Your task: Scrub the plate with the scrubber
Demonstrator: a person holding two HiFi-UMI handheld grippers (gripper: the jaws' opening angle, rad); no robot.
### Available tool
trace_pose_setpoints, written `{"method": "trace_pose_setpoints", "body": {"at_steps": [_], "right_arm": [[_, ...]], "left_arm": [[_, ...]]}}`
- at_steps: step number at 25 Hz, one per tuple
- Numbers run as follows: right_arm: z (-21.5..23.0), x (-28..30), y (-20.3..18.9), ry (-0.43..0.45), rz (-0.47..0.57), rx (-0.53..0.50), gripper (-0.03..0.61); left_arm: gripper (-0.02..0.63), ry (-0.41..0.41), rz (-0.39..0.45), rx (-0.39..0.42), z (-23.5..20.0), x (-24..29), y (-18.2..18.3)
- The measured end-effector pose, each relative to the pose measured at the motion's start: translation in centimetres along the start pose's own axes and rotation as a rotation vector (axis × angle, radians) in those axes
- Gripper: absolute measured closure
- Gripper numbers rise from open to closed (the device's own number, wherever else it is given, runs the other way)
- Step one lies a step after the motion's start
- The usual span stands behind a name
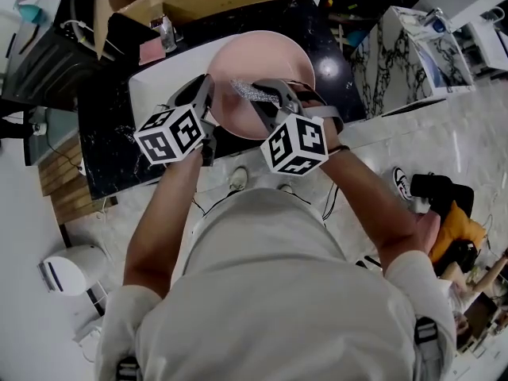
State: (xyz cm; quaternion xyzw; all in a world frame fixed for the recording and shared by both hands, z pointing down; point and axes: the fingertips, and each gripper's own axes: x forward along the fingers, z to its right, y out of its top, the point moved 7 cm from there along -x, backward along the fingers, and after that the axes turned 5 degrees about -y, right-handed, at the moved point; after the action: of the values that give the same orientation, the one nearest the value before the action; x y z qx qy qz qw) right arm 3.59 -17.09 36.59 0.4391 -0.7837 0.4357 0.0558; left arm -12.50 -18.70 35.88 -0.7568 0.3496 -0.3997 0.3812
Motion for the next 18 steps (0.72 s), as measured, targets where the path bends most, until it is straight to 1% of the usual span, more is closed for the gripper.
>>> {"method": "trace_pose_setpoints", "body": {"at_steps": [6, 8, 10, 12, 18], "right_arm": [[4.5, -0.6, -1.1, -0.161, -0.04, 0.009, 0.502], [5.4, -0.3, -1.6, -0.196, -0.057, 0.013, 0.502], [5.7, -0.1, -2.1, -0.205, -0.073, 0.016, 0.502], [5.2, -0.1, -2.3, -0.192, -0.083, 0.017, 0.502], [2.1, -0.3, -2.3, -0.142, -0.084, 0.001, 0.502]], "left_arm": [[0.592, -0.006, -0.019, 0.014, 0.6, -0.5, -0.7], [0.592, -0.008, -0.026, 0.017, 0.8, -0.7, -1.0], [0.589, -0.01, -0.03, 0.016, 1.0, -0.9, -1.3], [0.589, -0.013, -0.029, 0.012, 1.3, -1.1, -1.4], [0.584, -0.023, -0.012, -0.005, 2.0, -1.1, -1.2]]}}
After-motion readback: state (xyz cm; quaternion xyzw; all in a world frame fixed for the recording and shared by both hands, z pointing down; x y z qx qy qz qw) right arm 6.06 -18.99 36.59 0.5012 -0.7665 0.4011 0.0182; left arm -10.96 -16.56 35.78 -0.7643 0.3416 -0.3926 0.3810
